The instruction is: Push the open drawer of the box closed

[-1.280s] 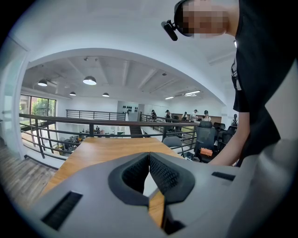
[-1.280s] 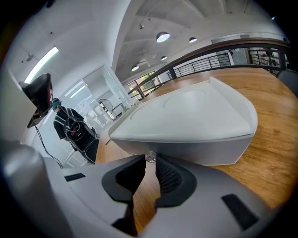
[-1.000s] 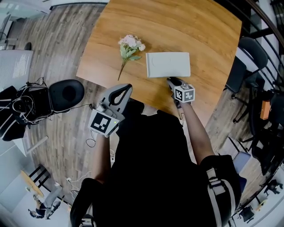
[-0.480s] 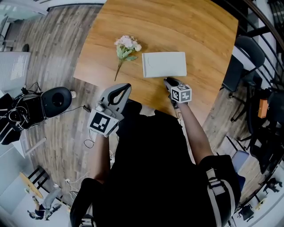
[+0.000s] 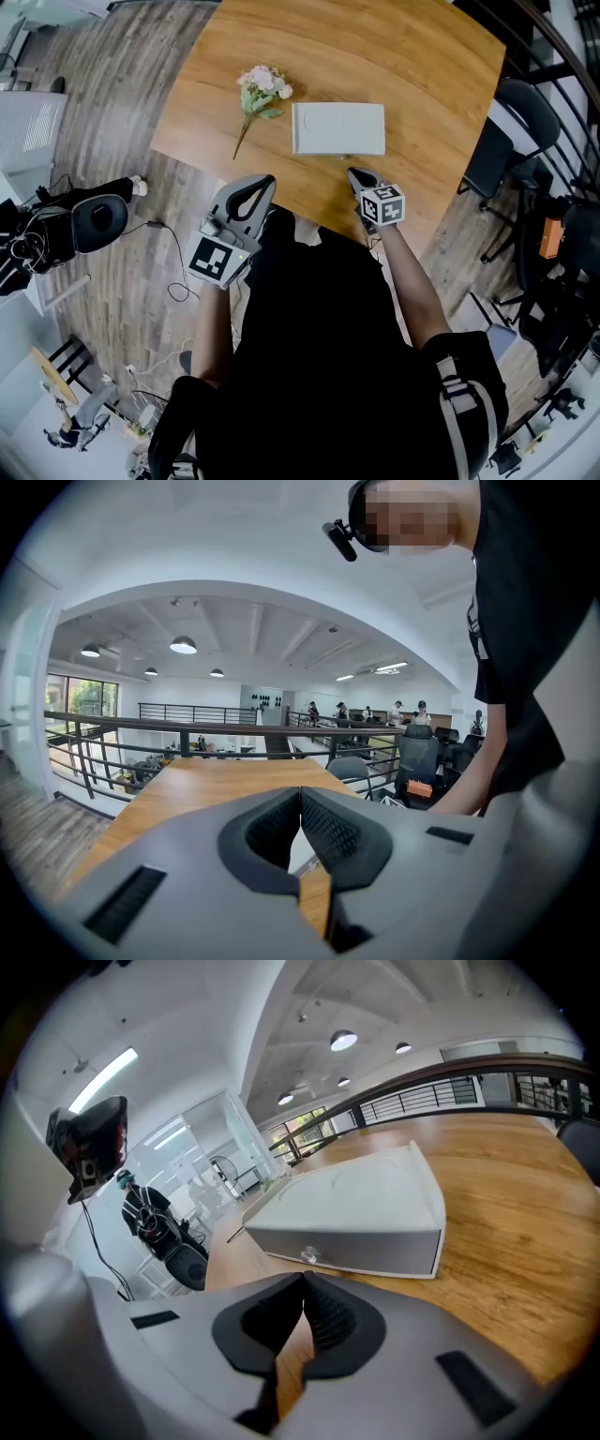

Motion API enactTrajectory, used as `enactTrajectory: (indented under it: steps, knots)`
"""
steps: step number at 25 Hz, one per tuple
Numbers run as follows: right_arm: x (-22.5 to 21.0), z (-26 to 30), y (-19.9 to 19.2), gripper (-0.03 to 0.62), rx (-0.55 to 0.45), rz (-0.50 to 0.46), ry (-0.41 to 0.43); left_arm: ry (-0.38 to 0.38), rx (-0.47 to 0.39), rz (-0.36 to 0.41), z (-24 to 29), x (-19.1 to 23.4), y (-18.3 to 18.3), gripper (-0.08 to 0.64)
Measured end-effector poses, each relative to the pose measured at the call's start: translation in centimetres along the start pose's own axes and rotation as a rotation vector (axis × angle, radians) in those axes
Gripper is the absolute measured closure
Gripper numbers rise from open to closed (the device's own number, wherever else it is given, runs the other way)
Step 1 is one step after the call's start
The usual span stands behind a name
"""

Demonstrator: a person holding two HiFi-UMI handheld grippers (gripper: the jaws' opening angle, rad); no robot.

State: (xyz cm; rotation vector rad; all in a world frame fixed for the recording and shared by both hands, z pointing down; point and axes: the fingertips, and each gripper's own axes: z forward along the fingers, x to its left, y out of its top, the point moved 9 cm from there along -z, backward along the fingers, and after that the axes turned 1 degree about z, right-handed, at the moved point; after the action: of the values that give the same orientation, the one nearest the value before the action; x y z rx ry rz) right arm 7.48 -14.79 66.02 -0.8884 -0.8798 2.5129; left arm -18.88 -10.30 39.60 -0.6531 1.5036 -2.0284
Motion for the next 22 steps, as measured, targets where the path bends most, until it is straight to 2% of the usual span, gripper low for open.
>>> enactTrajectory:
  steps: [3, 8, 11, 22]
  knots:
    - [0.4, -1.5, 0.2, 0.578, -0.039, -0.036, 0.010, 0.016, 0.001, -0.006, 0.1, -1.4, -0.3, 0.537]
    - [1.2, -3.5, -0.4, 0.578, -0.046, -0.112, 0.033, 0.030, -0.004, -0.009, -0.1, -3.6, -0.6, 0.537]
    - [1.4, -4.5, 0.0, 0.578, -0.070, -0.119, 0.015, 0.034, 0.000, -0.017, -0.5, -4.4, -1.0, 0.537]
    - [4.1, -8.6, 3.3, 0.580, -0.183, -0.236, 0.030, 0.042, 0.010, 0.035, -1.1, -4.0, -1.4, 0.537]
